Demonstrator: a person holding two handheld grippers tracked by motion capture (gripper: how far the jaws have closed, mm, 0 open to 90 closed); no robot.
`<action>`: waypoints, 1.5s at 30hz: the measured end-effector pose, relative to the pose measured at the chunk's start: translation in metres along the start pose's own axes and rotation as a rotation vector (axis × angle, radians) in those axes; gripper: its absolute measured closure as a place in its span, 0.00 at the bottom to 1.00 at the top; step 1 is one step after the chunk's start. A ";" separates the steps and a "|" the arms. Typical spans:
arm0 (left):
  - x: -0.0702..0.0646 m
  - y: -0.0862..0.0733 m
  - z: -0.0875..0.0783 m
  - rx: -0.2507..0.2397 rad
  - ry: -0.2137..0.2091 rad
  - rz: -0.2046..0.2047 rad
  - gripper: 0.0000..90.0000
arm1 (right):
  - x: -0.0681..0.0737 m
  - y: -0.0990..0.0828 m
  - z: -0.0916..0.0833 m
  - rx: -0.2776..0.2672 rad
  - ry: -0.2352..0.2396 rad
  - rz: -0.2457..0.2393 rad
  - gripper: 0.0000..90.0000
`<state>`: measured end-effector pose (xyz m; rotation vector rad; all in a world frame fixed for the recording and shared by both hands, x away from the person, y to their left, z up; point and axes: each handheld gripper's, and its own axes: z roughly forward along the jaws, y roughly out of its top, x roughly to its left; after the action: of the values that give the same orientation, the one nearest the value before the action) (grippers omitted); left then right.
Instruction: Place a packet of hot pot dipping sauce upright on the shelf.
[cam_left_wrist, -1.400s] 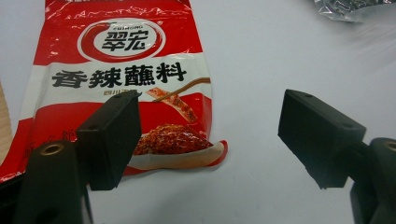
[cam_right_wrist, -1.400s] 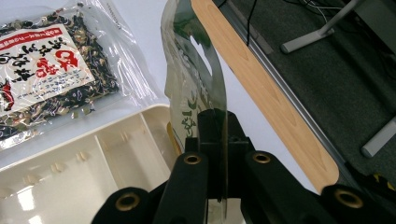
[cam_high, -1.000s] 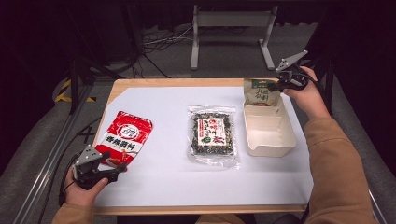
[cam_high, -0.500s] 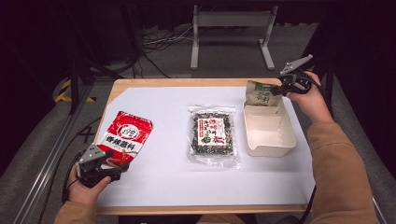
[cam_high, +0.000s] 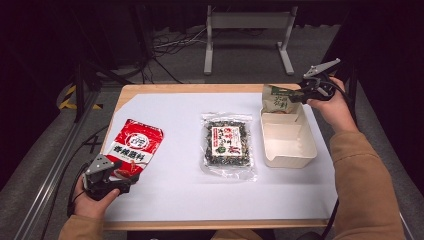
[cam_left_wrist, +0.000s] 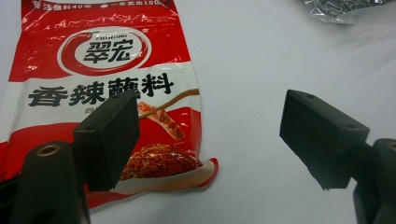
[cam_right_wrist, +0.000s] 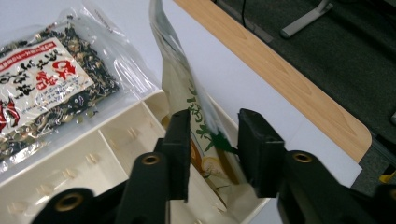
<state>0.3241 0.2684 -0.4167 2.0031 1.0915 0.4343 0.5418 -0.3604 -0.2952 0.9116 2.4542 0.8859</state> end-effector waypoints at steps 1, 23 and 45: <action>0.000 0.000 0.000 0.000 -0.001 0.001 0.23 | 0.000 -0.001 -0.001 -0.009 -0.007 0.008 0.64; -0.006 0.019 0.015 -0.003 -0.050 0.040 0.21 | 0.029 -0.001 -0.058 -0.226 -0.106 0.034 0.44; -0.015 0.038 0.018 0.027 -0.093 0.086 0.26 | 0.141 -0.029 -0.052 -0.405 0.049 0.083 0.44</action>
<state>0.3476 0.2353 -0.3973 2.0782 0.9621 0.3689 0.3995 -0.3040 -0.2940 0.8527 2.1672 1.3835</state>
